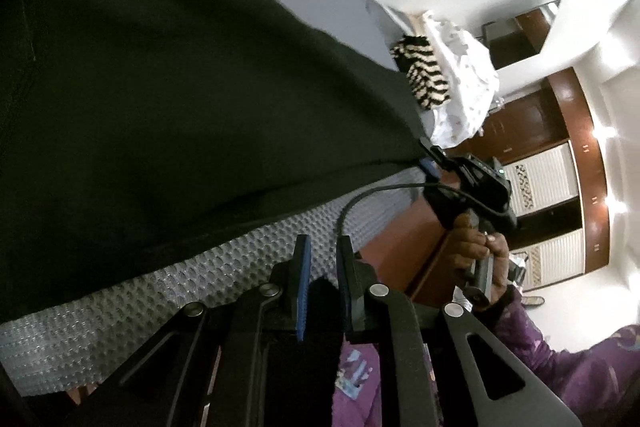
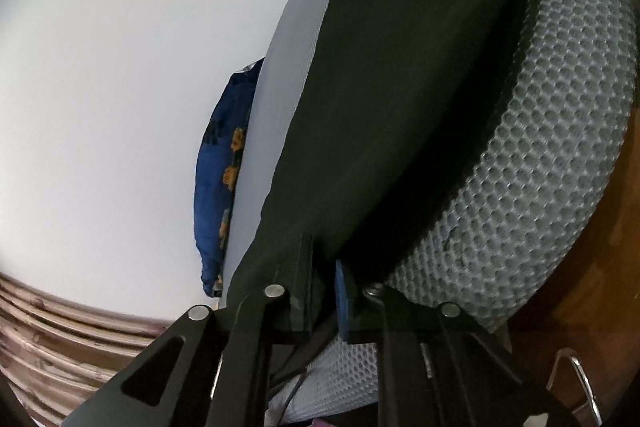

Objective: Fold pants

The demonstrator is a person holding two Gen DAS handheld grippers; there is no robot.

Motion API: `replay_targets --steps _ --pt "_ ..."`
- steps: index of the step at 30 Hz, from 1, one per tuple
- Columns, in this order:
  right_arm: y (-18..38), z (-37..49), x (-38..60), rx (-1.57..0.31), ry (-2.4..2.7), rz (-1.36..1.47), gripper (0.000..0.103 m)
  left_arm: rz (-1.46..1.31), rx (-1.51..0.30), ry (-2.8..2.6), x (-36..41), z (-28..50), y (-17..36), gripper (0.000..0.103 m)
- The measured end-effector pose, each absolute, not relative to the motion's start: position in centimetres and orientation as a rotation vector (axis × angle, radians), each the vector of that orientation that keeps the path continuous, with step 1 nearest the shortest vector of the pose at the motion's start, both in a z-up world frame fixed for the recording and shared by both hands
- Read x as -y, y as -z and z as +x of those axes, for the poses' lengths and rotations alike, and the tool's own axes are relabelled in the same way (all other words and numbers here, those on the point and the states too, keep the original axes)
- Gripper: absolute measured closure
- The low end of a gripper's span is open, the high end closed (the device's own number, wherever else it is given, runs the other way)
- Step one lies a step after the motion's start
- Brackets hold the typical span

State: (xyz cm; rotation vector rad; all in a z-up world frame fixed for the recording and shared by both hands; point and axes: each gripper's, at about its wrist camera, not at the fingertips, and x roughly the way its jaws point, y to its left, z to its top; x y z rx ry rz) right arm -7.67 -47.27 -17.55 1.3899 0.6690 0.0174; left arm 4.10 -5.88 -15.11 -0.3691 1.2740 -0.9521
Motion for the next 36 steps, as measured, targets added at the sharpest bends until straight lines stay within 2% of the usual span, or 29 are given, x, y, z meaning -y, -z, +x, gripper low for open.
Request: replay_targets --steps 2,3,9,11,18,24,28,30,33,36 --pt "17.9 -7.3 46.3 -0.685 -0.049 1.463 0.058 -0.382 -1.260 0.949 5.5 4.2 14.7 0.087" --pt "17.9 -7.1 45.4 -0.689 -0.073 1.485 0.057 -0.387 -1.254 0.946 5.2 4.2 14.8 0.087" --pt "16.3 -4.9 39.8 -0.805 -0.187 1.402 0.057 -0.425 -1.195 0.917 3.3 4.2 13.7 0.086" --pt "16.2 -4.2 37.8 -0.850 -0.226 1.382 0.068 -0.392 -1.159 0.906 2.8 3.9 13.0 0.086" --pt "16.3 -3.2 34.0 -0.910 -0.210 1.370 0.073 -0.374 -1.105 0.890 1.7 3.1 11.9 0.085" --pt "16.4 -4.9 34.6 -0.867 -0.154 1.464 0.072 -0.418 -1.092 0.850 -0.4 3.3 12.1 0.084" --pt "17.2 -4.8 34.4 -0.873 -0.137 1.505 0.072 -0.464 -1.089 0.825 -1.8 3.7 12.6 0.075" --pt "17.5 -4.7 33.9 -0.881 -0.137 1.519 0.072 -0.483 -1.089 0.817 -2.3 3.9 12.7 0.074" --pt "17.6 -3.7 32.6 -0.893 -0.138 1.522 0.069 -0.507 -1.078 0.807 -2.9 4.1 12.7 0.073" --pt "17.4 -3.4 31.1 -0.907 -0.142 1.522 0.061 -0.532 -1.068 0.803 -3.0 4.5 12.6 0.071"
